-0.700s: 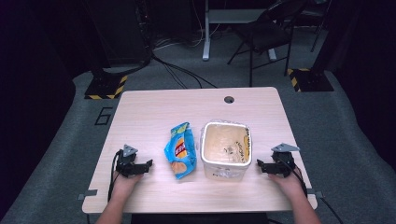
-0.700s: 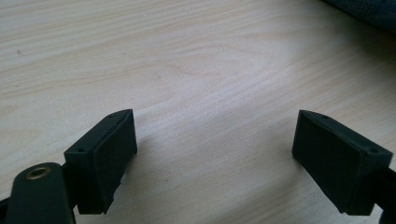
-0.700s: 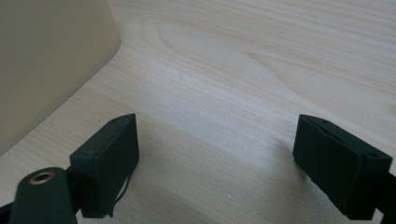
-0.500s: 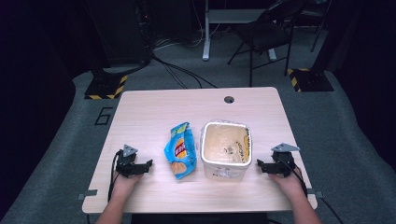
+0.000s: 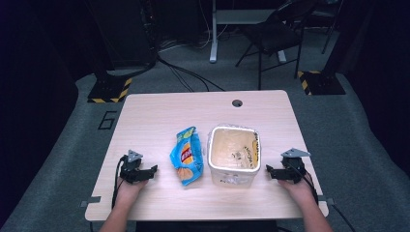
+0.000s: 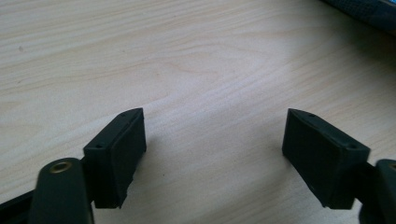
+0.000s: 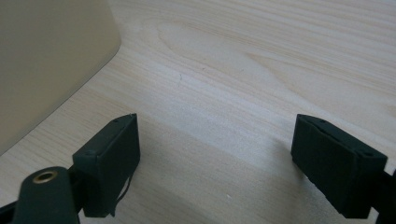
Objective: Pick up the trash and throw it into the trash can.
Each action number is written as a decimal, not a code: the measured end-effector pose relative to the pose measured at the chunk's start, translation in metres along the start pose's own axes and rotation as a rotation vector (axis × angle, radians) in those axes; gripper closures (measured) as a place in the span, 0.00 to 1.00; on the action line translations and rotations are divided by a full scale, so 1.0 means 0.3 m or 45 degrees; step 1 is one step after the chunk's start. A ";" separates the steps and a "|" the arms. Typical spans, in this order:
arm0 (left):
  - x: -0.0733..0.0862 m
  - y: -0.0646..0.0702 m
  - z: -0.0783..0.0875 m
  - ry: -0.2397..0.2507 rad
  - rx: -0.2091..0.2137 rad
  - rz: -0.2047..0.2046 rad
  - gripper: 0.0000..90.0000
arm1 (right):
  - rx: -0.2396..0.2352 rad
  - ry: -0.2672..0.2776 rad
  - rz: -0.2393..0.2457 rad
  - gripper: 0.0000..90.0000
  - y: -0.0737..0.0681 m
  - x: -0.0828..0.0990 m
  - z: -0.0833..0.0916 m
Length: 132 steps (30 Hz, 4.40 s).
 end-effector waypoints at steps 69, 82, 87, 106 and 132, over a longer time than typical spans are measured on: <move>-0.436 0.364 0.115 0.041 0.196 -0.176 0.46 | -0.007 -0.001 0.007 0.17 -0.002 0.001 0.001; -0.443 0.405 0.065 -0.011 0.178 -0.188 0.53 | -0.007 -0.002 0.005 0.17 -0.003 0.002 0.001; -0.456 0.422 0.052 0.007 0.181 -0.179 0.52 | -0.007 -0.002 0.005 0.17 -0.003 0.002 0.001; -0.436 0.423 0.013 -0.050 0.156 -0.207 0.51 | -0.005 -0.002 0.005 0.17 -0.002 0.002 0.001; -0.374 0.319 0.054 -0.109 0.117 -0.290 0.99 | -0.008 -0.002 0.004 0.17 -0.003 0.002 0.001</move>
Point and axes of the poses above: each handheld gripper's, and its own axes: z roughly backward along the jaws, x roughly out of its underside, y roughly to its right, the point moved 10 cm from there along -z, roughly forward along the jaws, and after that the axes turned 3 degrees about -x, right-handed, at the moved point
